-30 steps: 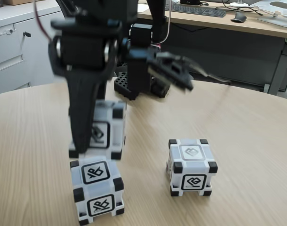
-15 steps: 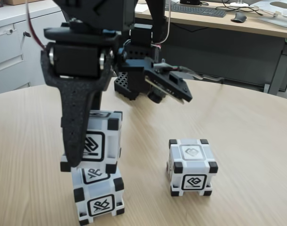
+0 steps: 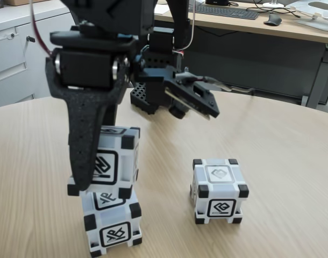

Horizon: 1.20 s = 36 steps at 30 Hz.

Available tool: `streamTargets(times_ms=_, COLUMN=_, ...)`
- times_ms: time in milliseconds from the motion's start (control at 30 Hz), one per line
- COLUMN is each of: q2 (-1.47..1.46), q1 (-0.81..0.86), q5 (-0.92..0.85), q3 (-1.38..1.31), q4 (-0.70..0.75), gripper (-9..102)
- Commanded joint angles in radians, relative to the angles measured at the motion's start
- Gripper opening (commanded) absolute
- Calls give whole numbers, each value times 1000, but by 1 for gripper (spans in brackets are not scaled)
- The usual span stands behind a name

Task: Stack cubes from left to right.

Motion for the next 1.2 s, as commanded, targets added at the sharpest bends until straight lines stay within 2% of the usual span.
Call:
streamTargets(times_ms=0, q2=5, q1=9, q5=26, q3=-37, q4=-3, gripper=1)
streamTargets(times_ms=433, q2=5, q1=-6, q5=71, q3=12, q4=3, gripper=0)
streamTargets(times_ms=900, q2=6, q1=8, q5=31, q3=58, q4=-9, gripper=1)
streamTargets(times_ms=967, q2=6, q1=8, q5=32, q3=58, q4=-9, gripper=5)
streamTargets(times_ms=1167, q2=6, q1=8, q5=44, q3=58, q4=-8, gripper=26)
